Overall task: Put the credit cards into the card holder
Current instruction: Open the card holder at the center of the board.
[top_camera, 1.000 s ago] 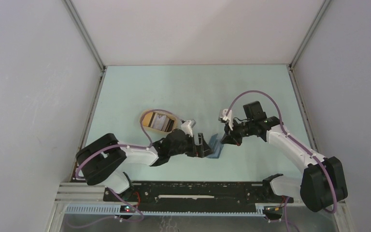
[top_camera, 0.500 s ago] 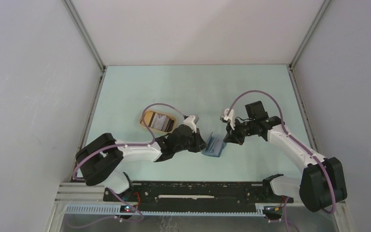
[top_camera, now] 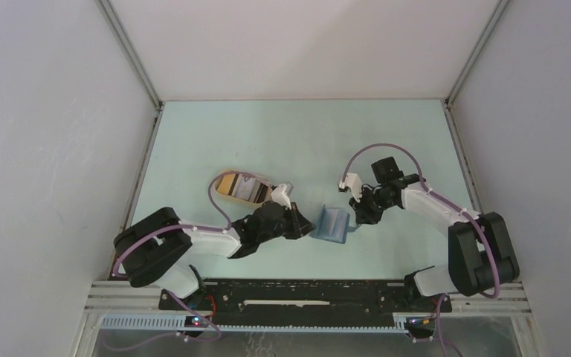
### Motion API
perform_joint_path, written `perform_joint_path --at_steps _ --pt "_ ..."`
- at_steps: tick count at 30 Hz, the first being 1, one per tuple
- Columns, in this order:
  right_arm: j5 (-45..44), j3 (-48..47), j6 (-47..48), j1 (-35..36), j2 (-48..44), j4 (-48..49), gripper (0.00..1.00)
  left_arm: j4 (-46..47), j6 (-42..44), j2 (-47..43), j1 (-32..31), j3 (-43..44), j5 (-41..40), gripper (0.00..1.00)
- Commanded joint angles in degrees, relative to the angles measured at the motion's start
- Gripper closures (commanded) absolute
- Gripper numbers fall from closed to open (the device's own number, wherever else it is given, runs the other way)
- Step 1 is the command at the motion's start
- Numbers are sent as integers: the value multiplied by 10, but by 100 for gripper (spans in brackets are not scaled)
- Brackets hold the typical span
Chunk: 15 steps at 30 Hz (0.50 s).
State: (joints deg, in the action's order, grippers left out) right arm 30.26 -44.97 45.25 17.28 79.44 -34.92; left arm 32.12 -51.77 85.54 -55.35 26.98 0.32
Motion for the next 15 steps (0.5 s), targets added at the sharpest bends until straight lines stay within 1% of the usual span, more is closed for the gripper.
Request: perform_joint_path --at_steps 1,4,6,7,9,11,13,15 --pt "-40 -34 -40 -8 17 -3 73 1 -27 18 -3 -45 37 100" --pt "9 -41 -53 -23 -13 -12 56 26 -39 12 -4 -60 42 100" --pt "53 -41 -48 -32 -44 -20 48 42 -48 7 -4 -71 43 100" --pt "82 -42 -40 -36 -60 -27 46 51 -54 4 -4 -76 44 100" --pt "142 -41 -10 -38 -85 -48 43 65 -61 0 -4 -83 45 100" --pt "191 -35 14 -32 -92 -60 44 71 -66 -4 -4 -85 43 100" --pt "191 -32 6 -15 -83 -50 46 77 -69 -4 -4 -88 44 100" --pt "160 -31 -33 3 -68 -20 48 85 -75 -3 -4 -92 43 100"
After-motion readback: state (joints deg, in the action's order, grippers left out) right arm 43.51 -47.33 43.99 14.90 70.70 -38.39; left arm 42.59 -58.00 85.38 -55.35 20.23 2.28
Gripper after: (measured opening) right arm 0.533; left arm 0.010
